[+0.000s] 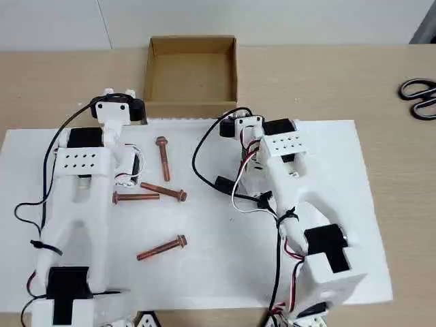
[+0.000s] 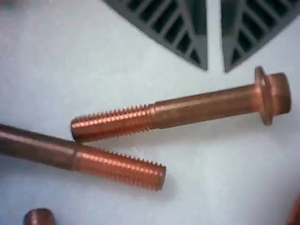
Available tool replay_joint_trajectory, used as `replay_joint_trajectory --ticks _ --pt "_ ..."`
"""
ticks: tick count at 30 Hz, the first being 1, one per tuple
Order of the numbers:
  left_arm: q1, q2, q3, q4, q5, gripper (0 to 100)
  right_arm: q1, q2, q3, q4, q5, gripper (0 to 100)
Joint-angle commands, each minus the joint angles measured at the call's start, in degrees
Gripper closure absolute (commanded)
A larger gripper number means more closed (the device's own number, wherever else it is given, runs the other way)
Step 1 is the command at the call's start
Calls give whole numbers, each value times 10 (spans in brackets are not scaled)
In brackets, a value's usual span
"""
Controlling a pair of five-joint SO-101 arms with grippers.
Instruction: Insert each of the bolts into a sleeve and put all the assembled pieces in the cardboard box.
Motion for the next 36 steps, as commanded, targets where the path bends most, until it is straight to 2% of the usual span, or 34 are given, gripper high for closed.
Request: replay_joint_trajectory --ticks 1,5,10,20,25,33,36 --pt "-3 -4 -2 -9 -1 990 3 9 -13 -15 8 908" --pt "-3 -4 -2 -9 -1 990 0 13 -13 -15 8 906" --pt "-3 -3 -2 -9 -1 990 0 13 -12 -16 8 840" --pt "-3 -3 9 -10 -1 990 3 14 -10 -35 8 843" --pt "-3 -3 44 -30 -1 990 1 16 -10 -36 8 943" --pt "-3 -4 65 -44 -1 990 3 73 -10 -13 8 957" --pt "-3 -5 62 -42 -1 990 2 73 -15 -6 8 992"
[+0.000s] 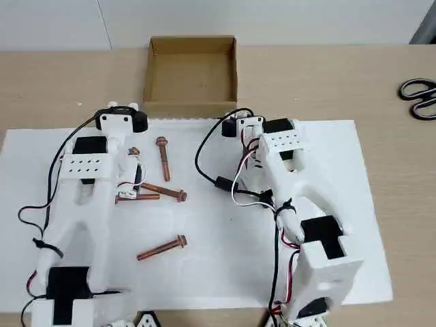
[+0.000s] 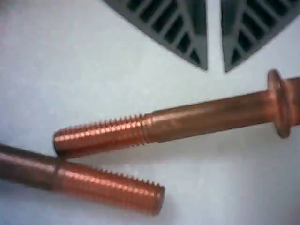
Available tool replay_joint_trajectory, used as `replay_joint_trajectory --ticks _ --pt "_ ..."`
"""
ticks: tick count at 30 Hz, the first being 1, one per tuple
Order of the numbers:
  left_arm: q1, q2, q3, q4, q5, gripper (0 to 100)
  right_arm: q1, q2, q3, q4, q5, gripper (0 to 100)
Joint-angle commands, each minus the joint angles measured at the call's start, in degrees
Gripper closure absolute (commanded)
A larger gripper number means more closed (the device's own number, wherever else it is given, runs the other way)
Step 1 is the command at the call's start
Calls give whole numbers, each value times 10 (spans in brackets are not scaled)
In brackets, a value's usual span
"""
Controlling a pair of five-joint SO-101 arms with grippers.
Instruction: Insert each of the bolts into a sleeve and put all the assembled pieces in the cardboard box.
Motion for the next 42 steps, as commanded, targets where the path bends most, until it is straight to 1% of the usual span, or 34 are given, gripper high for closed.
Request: replay_joint_trajectory --ticks 1,4,6,11,14,18,23,30,33,38,42 --pt "-3 -6 -6 -6 -1 991 -3 8 -1 15 5 991" --pt "-1 -8 -14 11 -4 992 -1 -39 -11 39 5 990" --pt "2 -7 -39 40 -4 993 6 -80 -13 48 5 990" --pt "3 -3 -178 146 -3 993 29 -178 -14 93 5 992" --pt "17 1 -262 189 -2 993 57 -210 -14 126 5 992" --pt "52 48 -300 193 28 993 96 -234 -14 161 4 992" --pt "91 151 -324 193 75 993 134 -262 -10 188 2 992" --pt "92 251 -464 193 98 993 175 -320 52 189 4 992" --pt "94 286 -515 193 121 993 187 -343 90 189 4 992" --pt "94 349 -589 189 183 991 208 -378 119 189 9 992" --pt "112 396 -633 191 201 990 208 -385 124 189 25 992"
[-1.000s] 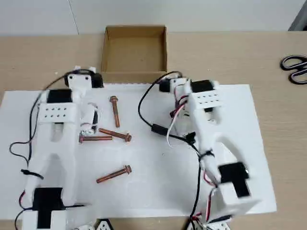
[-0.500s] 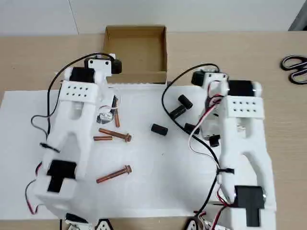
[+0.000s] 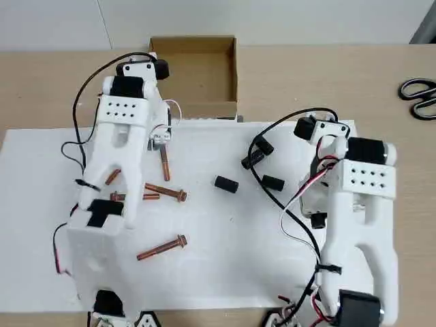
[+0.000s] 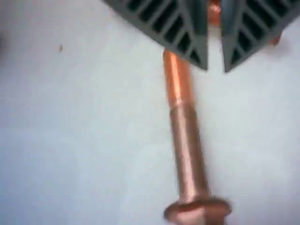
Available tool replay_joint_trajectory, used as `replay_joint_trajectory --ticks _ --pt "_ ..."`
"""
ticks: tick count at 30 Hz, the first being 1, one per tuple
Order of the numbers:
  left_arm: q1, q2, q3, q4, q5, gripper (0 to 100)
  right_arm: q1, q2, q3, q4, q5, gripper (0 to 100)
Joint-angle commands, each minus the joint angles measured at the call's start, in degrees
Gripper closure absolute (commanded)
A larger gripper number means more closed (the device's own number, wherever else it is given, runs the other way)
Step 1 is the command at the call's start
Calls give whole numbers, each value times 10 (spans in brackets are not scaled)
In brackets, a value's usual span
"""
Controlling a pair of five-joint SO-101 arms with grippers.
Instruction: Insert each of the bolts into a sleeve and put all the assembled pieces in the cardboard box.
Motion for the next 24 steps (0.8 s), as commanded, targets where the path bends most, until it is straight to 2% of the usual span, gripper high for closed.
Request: replay_joint_trajectory --ticks 1,7,13,19,24 --pt "20 18 -50 10 19 990 4 -21 -1 9 10 992" --pt "43 47 -74 9 55 990 3 -21 0 9 10 992" --pt "23 48 -73 -7 69 987 4 -21 0 9 11 992" --pt "5 49 -70 -11 87 911 4 -21 0 9 11 992" --pt "4 58 -70 -13 89 903 4 -20 0 9 11 992"
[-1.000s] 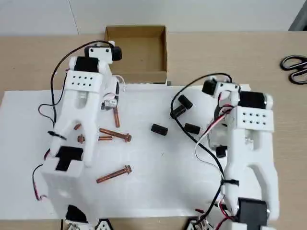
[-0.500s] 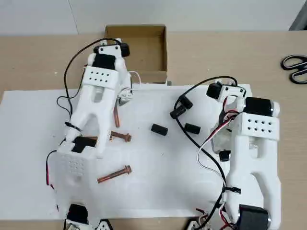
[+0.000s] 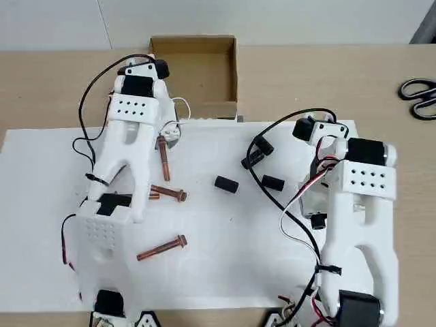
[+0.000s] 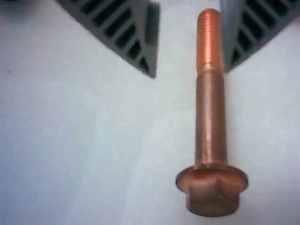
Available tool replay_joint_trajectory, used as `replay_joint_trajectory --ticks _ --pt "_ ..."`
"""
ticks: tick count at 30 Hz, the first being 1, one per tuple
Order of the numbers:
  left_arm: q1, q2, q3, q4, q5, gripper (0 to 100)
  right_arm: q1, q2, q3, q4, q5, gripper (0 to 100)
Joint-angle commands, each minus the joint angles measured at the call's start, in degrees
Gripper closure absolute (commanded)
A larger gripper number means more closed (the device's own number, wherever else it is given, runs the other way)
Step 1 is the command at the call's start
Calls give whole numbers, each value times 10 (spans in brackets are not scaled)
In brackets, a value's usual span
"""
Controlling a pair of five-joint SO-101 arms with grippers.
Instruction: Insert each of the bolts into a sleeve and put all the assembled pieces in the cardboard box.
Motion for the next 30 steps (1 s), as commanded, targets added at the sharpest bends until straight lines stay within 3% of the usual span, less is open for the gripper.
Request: replay_joint_trajectory --ticks 1,9,30 --pt "-5 11 -21 -11 4 902 4 -20 -3 9 6 992" --pt "-18 92 -31 -23 2 902 4 -20 -3 8 6 992" --pt "-19 131 -62 -76 -10 904 2 -20 -2 4 6 992"
